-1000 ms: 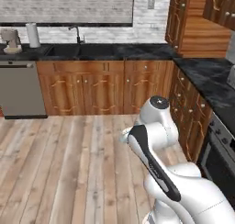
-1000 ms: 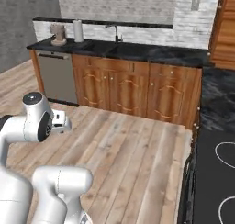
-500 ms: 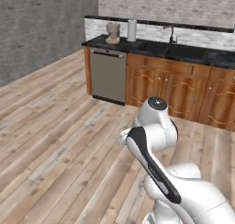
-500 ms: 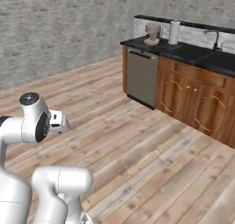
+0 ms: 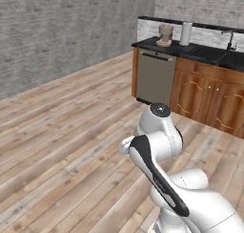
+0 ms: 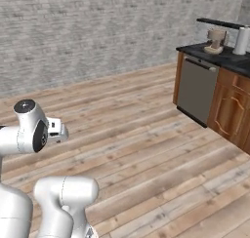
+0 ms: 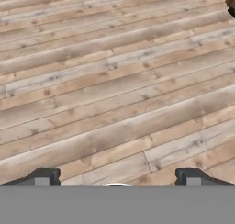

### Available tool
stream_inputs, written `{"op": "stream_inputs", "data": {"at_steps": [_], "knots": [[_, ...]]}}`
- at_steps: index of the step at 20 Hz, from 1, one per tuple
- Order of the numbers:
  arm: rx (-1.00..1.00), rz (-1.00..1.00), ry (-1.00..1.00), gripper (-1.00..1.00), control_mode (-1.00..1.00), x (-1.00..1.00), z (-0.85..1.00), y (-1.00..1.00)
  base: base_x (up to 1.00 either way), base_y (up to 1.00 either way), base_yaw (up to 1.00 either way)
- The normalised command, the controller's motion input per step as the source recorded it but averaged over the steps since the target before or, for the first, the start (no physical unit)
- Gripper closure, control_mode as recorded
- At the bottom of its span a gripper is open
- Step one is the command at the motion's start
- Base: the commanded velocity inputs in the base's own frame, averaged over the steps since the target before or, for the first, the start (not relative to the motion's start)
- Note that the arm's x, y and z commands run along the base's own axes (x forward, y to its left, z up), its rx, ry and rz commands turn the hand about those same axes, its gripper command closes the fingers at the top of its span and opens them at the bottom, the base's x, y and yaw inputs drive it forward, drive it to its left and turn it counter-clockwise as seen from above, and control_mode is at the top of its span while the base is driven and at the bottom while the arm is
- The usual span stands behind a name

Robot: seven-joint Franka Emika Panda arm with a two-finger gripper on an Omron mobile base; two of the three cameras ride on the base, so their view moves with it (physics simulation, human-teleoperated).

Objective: Four empty soda cans are scattered around the kitchen. Gather all the cans and cluster them next to the stove for recycling.

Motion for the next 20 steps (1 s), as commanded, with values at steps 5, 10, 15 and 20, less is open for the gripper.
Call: {"op": "stream_inputs", "data": {"at_steps": [5,10,15,20], "knots": [[0.00,0.00,0.00,-1.00,1.00,0.00,0.00,0.00,0.61,0.20,0.00],[0.00,0.00,0.00,-1.00,1.00,0.00,0.00,0.00,0.66,0.14,0.00],[0.00,0.00,0.00,-1.00,1.00,0.00,0.00,0.00,0.67,0.13,0.00],[0.00,0.00,0.00,-1.00,1.00,0.00,0.00,0.00,0.68,0.11,0.00]]}}
